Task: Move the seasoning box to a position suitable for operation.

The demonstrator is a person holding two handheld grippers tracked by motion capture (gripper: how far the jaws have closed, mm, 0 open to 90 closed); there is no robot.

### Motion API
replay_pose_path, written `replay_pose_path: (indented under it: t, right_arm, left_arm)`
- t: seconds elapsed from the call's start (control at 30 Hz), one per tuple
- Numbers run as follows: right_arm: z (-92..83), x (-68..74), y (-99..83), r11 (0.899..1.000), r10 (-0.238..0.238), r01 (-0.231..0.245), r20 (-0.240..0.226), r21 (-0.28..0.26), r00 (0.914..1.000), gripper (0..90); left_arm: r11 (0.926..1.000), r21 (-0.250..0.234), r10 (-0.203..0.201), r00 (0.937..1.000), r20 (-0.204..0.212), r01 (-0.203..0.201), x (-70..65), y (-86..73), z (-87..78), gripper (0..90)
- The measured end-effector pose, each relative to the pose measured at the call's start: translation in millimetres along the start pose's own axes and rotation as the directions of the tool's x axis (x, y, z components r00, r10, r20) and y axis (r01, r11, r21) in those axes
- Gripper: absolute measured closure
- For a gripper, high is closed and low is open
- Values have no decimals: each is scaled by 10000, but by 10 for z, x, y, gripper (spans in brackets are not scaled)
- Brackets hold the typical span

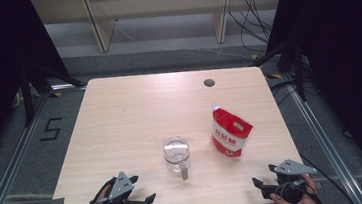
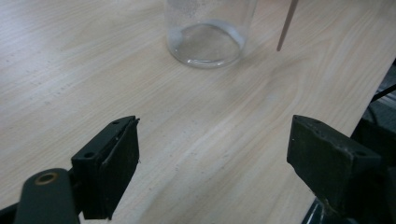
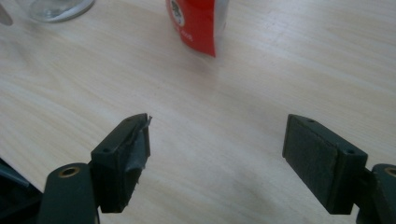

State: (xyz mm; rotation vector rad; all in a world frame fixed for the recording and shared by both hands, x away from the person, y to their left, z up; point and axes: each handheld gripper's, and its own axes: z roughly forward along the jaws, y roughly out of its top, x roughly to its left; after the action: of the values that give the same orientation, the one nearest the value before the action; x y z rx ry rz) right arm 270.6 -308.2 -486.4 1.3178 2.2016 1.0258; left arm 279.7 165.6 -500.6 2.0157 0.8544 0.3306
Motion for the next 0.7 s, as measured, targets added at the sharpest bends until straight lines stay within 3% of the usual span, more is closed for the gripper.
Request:
replay_pose_path:
  t: [0.03,0.07,0.1,0.13,0.17,0.2,0.23,0.27,0.3,0.4,0.7]
  right_arm:
    - [-10,12,-2,9996,276,-276,38,74,9996,235]
    - [-1,-29,-1,10000,-42,42,25,-33,10000,235]
    - [-1,-41,-4,10000,-71,71,-21,-43,10000,235]
    - [3,-49,-2,9998,-197,197,59,-97,9998,235]
    - [-17,-21,-5,9997,262,-263,96,30,9996,237]
    - [-6,-47,-3,9997,90,-93,-129,-211,9999,246]
    - [6,-63,-7,9993,106,-114,-244,-350,9996,253]
    - [-6,-66,-5,9993,161,-173,-370,-341,9992,251]
    - [-6,-39,-7,9988,437,-442,-214,-230,9988,246]
    - [-9,-45,-6,9991,367,-371,-189,-208,9991,241]
    - [-7,-46,3,9986,440,-443,-105,-279,9990,237]
  left_arm:
    - [10000,-26,95,10000,-29,-95,7,3,2,164]
    - [9989,129,458,9989,-139,-456,33,11,-9,162]
    - [10000,-62,13,10000,-80,-13,5,5,2,162]
    - [9999,-56,-92,10000,-35,91,5,7,-1,162]
    - [9999,-53,-137,9998,118,138,18,13,-14,162]
    - [9994,-188,-278,9994,189,282,20,23,-27,161]
    - [9997,-248,1,9999,137,2,50,33,-41,162]
    - [9996,-274,-26,9999,141,30,51,37,-46,165]
    - [9989,-272,-388,9991,176,393,34,32,-43,170]
    - [9986,-292,-427,9980,474,441,15,33,-22,213]
    - [10000,-87,-23,9994,351,26,-83,69,34,235]
